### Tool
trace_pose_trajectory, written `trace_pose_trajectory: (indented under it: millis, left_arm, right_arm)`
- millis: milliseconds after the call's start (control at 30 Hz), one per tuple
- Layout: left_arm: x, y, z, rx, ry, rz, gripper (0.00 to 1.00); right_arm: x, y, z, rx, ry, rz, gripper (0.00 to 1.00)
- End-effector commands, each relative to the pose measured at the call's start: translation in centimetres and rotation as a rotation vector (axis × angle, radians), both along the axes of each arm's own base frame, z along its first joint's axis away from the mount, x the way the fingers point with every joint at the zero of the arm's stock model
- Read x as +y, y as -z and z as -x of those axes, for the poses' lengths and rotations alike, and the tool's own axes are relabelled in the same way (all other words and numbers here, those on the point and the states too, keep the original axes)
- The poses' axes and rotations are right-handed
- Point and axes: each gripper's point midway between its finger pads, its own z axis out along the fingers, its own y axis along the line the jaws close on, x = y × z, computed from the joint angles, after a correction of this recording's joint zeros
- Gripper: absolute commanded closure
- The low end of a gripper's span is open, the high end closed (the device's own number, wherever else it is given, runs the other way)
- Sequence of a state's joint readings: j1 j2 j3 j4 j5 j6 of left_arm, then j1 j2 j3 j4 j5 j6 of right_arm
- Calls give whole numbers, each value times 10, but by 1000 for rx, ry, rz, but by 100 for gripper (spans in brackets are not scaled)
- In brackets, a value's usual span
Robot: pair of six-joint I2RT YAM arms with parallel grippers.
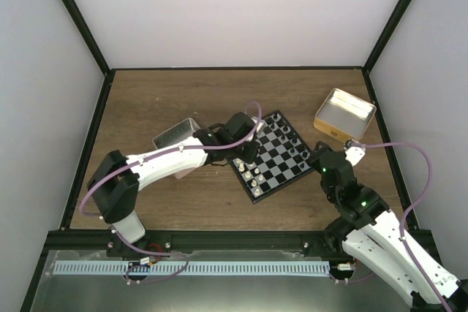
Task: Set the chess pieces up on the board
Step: Place the chess piece on the chessboard.
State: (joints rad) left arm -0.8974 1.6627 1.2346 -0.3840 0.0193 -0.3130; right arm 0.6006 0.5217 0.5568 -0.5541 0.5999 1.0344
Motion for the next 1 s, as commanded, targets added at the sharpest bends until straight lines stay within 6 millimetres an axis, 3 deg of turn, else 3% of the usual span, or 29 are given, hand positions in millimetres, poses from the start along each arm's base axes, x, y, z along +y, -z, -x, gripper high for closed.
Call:
trace_pose_trajectory:
  millis: [0, 233, 533, 967]
  left_arm:
    - [-3, 8, 18, 17, 80, -116, 94]
    - [-26, 37, 57, 51, 200, -224, 93]
    - [-34, 70, 72, 50, 271, -405, 93]
    - [-44, 92, 87, 133, 327, -396, 92]
  right_arm:
    - [-22, -15, 6, -34, 108, 0, 46]
    - [-27, -23, 6, -62, 132, 11, 46]
    - [-25, -20, 5, -53, 123, 11, 46]
    - [-24, -16, 5, -43, 118, 18, 46]
